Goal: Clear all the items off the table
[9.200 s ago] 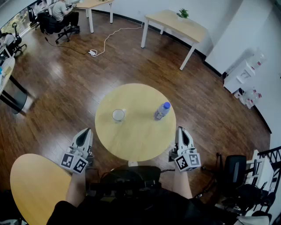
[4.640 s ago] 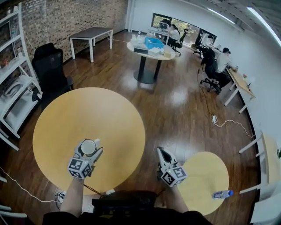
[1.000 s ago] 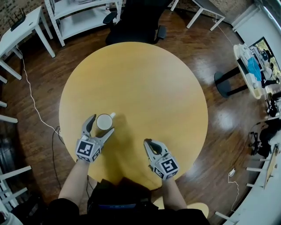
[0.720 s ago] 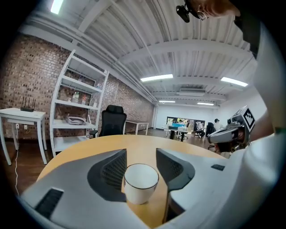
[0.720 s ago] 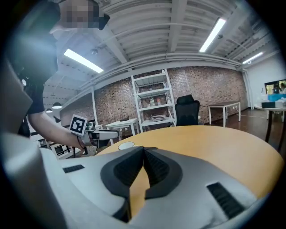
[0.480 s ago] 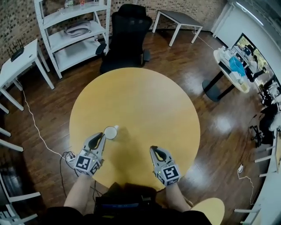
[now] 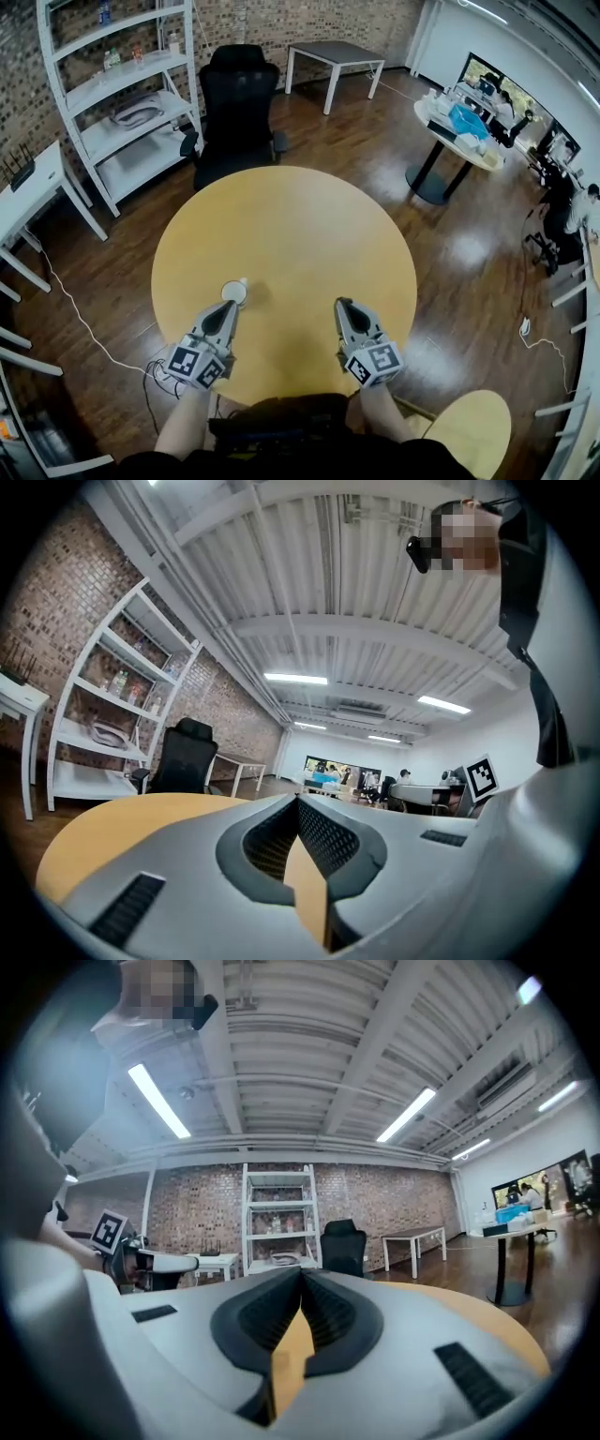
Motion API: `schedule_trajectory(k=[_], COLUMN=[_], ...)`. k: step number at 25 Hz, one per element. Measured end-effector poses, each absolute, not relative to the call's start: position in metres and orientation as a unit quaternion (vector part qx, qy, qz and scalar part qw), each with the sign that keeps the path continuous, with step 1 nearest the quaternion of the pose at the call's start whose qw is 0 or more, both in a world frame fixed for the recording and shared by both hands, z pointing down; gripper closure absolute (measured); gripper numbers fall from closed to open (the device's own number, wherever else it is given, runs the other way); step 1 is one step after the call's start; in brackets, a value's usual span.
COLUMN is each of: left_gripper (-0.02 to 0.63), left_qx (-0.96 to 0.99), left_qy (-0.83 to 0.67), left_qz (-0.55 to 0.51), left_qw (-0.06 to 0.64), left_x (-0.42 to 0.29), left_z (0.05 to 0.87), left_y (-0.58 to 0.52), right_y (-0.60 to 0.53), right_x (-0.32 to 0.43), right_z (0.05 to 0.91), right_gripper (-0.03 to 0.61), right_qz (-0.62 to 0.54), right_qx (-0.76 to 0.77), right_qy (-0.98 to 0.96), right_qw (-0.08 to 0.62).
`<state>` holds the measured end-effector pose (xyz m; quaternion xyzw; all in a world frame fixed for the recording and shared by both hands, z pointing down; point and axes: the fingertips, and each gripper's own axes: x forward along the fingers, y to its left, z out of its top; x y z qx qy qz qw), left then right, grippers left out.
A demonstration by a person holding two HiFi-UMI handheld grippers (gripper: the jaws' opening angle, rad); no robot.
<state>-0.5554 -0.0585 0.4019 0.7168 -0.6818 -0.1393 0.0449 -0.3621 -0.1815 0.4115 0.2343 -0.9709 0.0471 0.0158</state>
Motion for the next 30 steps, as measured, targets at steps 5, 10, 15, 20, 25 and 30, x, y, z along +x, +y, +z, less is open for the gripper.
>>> schedule_trajectory(k=[5, 10, 15, 20, 25, 30], left_gripper=[0.612, 0.612, 0.612, 0.612, 0.612, 0.612], left_qx=[0.736, 0.743, 0.734, 0.729, 0.748, 0.782], left_qy=[-0.662, -0.652, -0.663, -0.667, -0.645, -0.604], left_qz=[-0.138, -0.149, -0.144, -0.149, -0.156, -0.154], left_qw=[0.031, 0.029, 0.016, 0.014, 0.021, 0.031], left_x=[-0.537, -0.531, -0.536, -0.539, -0.527, -0.493], left_z=[0.389, 0.380, 0.376, 0.375, 0.379, 0.383], left_y=[-0.065, -0.068, -0.063, -0.059, -0.065, -0.089], right_y=[-0.188, -0.187, -0.186, -0.181, -0.174, -0.174], right_x=[-0.336, -0.322, -0.324, -0.326, -0.307, -0.255], right_z=[0.396, 0.393, 0.392, 0.390, 0.393, 0.405], right_gripper=[0.574, 0.574, 0.574, 0.574, 0.574, 0.574], right_qz=[0.053, 0.046, 0.041, 0.038, 0.030, 0.041], right_qx=[0.279, 0.292, 0.285, 0.281, 0.305, 0.375], right_qy=[-0.959, -0.955, -0.958, -0.959, -0.952, -0.926], right_qw=[-0.015, -0.016, -0.011, -0.010, -0.009, 0.004])
